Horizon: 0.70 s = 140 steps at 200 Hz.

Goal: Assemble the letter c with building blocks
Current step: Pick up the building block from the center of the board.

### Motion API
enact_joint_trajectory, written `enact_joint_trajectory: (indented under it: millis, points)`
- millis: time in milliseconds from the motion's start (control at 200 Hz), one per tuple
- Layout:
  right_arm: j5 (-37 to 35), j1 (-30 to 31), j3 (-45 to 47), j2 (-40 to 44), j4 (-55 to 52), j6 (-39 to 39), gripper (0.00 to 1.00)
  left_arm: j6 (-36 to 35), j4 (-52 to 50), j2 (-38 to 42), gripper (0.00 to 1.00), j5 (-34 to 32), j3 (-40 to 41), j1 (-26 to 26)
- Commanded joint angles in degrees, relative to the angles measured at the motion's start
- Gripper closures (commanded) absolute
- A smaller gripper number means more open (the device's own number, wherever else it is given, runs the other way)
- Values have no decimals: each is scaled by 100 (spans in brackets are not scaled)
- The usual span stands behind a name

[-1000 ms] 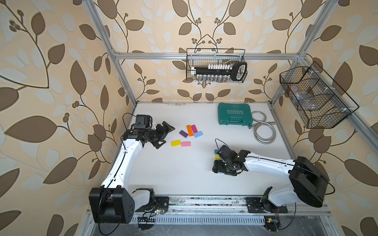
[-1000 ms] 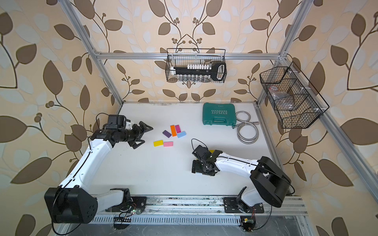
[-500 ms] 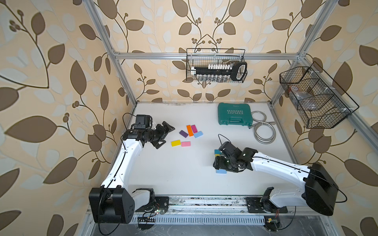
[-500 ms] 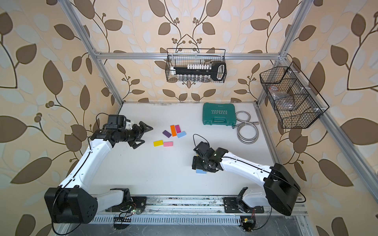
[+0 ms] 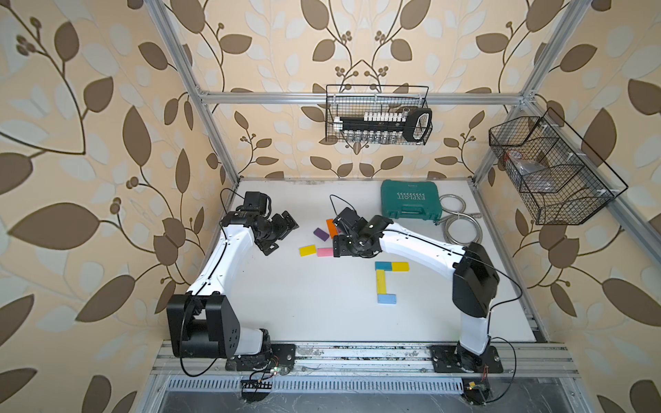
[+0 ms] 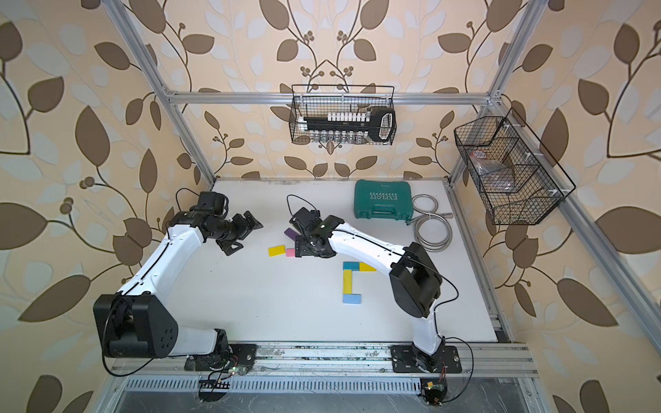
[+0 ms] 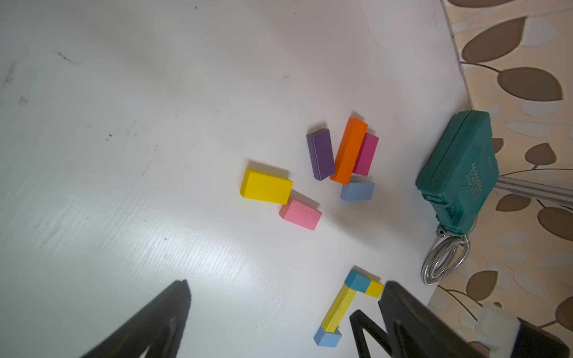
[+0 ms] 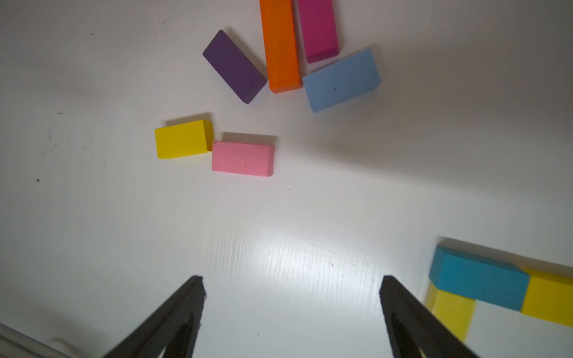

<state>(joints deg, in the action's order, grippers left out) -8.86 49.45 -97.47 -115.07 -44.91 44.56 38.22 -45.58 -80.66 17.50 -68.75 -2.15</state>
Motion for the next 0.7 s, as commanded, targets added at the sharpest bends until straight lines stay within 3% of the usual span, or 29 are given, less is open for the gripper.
enact_joint_trajectory:
  millis: [0,345,695]
  points:
    - [-389,107,-917,-777,-515,-20,13,-207,-109,-151,1,-307,-292,-231]
    - [-584,339,-3004,-2546,-1162,255,13,-163,71,-793,1,164,-557,-706]
    - [-843,371,-3260,-3053,-1122,333,13,-107,260,-879,1,541,-430,-898]
